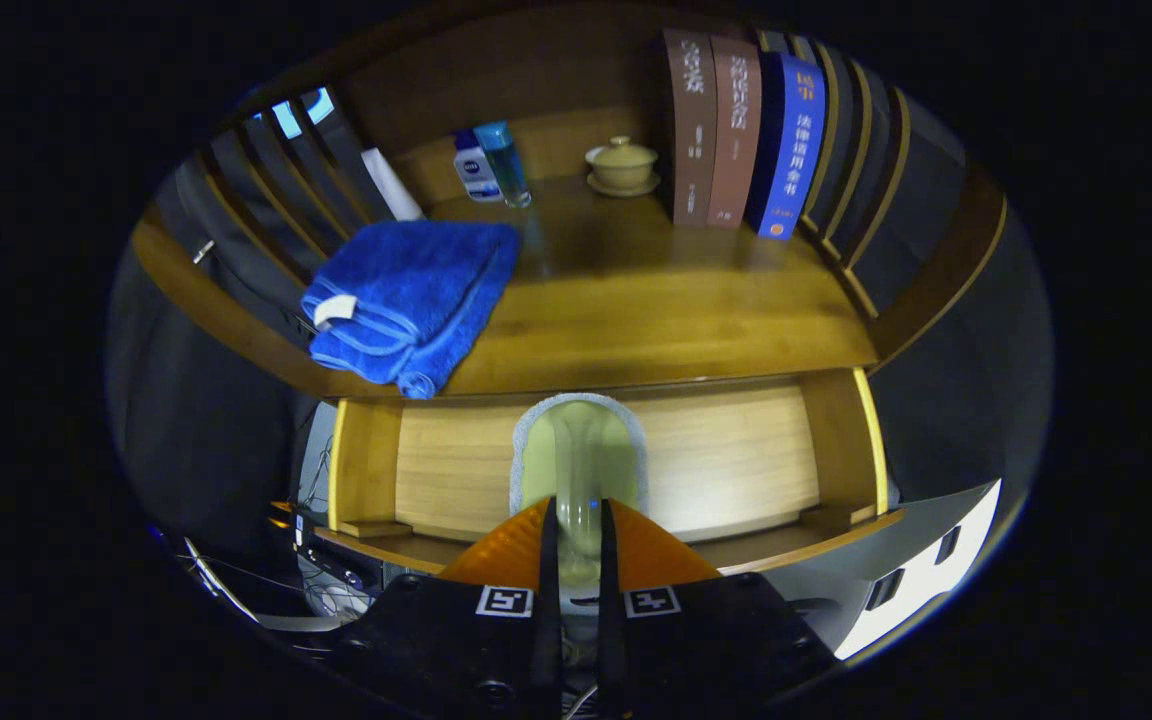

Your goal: Pull open the drawer, take out the items inside it, and place them on the countertop above the cabinet.

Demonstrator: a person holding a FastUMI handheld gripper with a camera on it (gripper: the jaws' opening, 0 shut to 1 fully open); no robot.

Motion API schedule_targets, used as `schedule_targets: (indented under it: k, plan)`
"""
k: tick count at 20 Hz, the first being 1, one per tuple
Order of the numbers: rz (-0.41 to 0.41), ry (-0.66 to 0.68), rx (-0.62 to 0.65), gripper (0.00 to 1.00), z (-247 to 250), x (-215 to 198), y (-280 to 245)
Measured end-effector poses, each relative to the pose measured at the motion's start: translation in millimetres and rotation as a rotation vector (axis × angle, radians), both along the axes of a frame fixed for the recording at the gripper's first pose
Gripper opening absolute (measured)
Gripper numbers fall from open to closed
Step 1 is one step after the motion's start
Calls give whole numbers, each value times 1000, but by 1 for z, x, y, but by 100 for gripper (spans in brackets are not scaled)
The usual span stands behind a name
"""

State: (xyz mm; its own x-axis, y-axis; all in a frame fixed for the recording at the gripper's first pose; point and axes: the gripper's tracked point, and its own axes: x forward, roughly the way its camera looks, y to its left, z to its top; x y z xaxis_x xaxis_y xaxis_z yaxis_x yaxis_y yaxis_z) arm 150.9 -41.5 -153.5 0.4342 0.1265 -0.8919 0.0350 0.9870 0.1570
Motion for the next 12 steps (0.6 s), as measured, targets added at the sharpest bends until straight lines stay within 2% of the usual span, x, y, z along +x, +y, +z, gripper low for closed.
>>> schedule_targets:
  k: [4,12]
  plan:
    - [-10,-59,-4,18,22,41,-6]
    - [-25,-52,-60,18,-12,153,-8]
